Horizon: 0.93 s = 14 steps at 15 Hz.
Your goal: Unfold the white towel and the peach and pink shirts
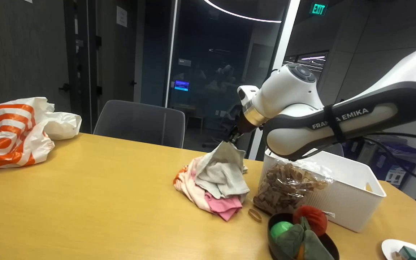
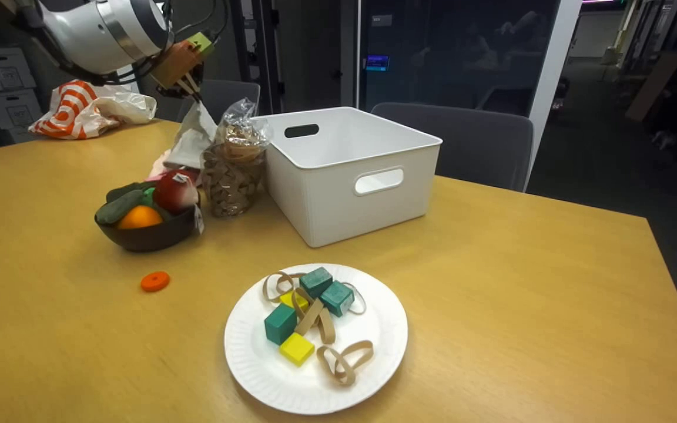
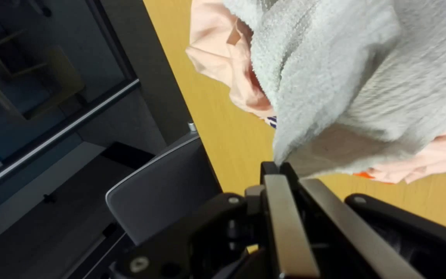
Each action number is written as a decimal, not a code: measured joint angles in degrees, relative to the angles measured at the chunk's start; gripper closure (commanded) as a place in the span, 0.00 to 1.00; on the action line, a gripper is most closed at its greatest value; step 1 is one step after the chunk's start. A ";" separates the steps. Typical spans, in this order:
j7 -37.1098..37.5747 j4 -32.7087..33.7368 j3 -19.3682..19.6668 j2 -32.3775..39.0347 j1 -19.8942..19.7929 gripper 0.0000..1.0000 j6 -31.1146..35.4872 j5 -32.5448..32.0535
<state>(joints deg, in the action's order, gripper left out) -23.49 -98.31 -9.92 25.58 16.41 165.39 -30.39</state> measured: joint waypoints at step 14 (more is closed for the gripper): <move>-24.11 -10.86 -27.16 -9.72 -22.45 0.33 0.48 30.21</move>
<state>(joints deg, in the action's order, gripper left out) -47.60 -109.17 -37.08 15.86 -6.04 165.87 -0.18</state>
